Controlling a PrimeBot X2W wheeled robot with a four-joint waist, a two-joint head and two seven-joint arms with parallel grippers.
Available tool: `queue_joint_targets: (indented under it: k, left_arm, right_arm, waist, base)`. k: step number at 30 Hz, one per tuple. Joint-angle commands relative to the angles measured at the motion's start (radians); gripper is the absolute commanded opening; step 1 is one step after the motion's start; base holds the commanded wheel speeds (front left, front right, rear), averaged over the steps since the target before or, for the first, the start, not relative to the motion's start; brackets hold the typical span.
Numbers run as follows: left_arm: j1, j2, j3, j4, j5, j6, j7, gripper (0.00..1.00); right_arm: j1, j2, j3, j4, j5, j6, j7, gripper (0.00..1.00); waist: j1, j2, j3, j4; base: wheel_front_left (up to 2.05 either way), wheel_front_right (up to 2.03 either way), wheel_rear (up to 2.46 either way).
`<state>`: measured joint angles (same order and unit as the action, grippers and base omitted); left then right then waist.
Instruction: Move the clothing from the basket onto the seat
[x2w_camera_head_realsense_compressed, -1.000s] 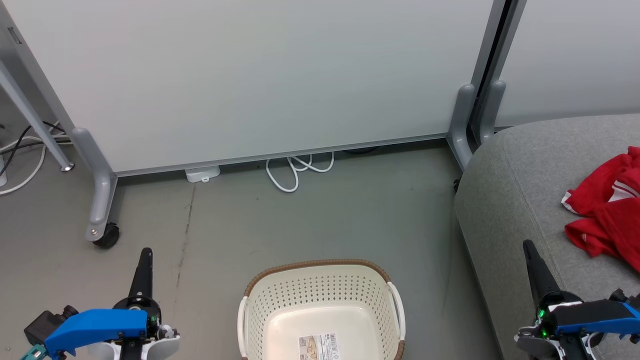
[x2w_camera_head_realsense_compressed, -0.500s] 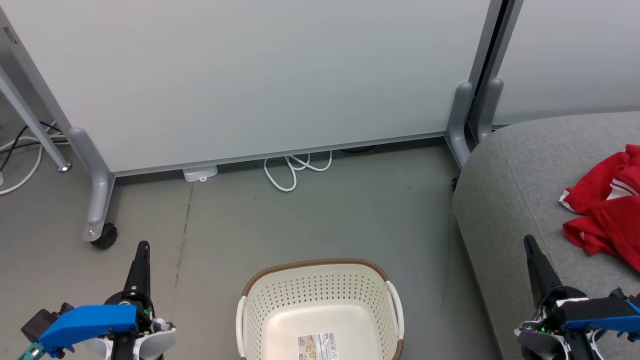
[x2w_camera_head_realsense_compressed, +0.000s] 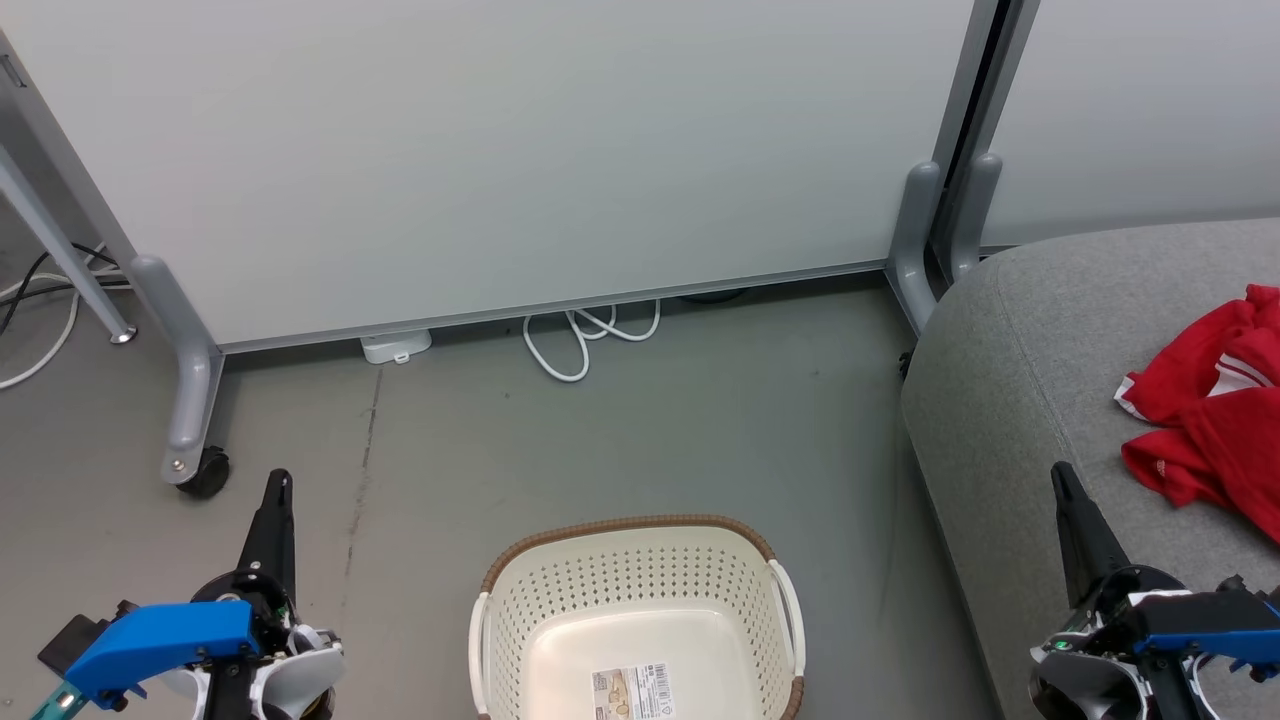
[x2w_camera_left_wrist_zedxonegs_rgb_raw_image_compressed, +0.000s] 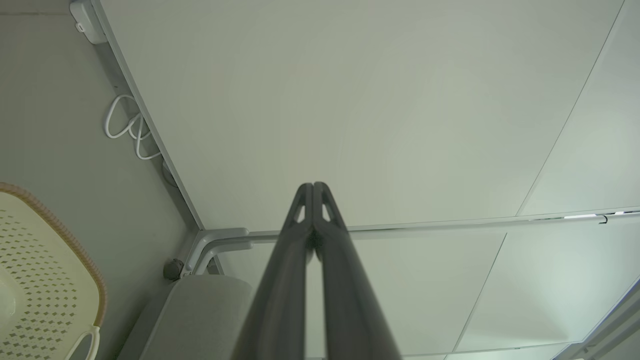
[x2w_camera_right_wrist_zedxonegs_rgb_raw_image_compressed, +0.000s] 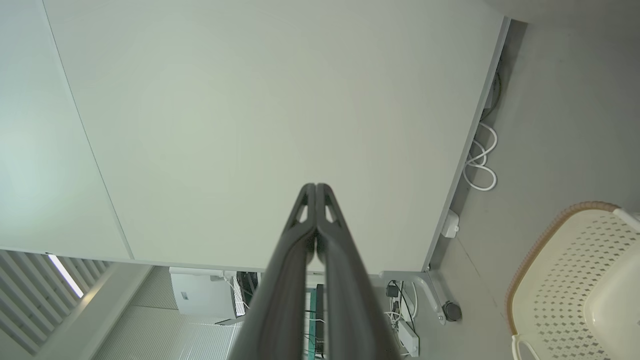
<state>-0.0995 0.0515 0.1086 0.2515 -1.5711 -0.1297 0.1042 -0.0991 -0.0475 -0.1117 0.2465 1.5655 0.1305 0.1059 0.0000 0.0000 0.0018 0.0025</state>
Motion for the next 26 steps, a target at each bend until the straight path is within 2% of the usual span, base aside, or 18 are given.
queue_joint_targets:
  k: [1,6,26]
  left_arm:
    - [-0.012,-0.001,0.005,-0.007,-0.019,-0.002,0.007,0.00]
    - [-0.015,-0.002,0.010,-0.010,-0.045,-0.002,0.015,0.00]
    - [-0.014,-0.002,0.009,-0.009,-0.043,-0.002,0.014,0.00]
  right_arm:
    - [-0.013,-0.005,-0.002,-0.003,0.024,0.000,0.007,0.00]
    - [-0.017,-0.005,-0.004,-0.003,0.052,0.000,0.011,0.00]
    - [-0.016,-0.005,-0.003,-0.003,0.049,0.000,0.010,0.00]
  waist:
    - [0.0000,0.0000,0.000,-0.001]
    - [0.0000,0.0000,0.001,-0.002]
    - [0.0000,0.0000,0.001,-0.002]
  base:
    - [0.00,0.00,0.00]
    - [0.00,0.00,0.00]
    - [0.00,0.00,0.00]
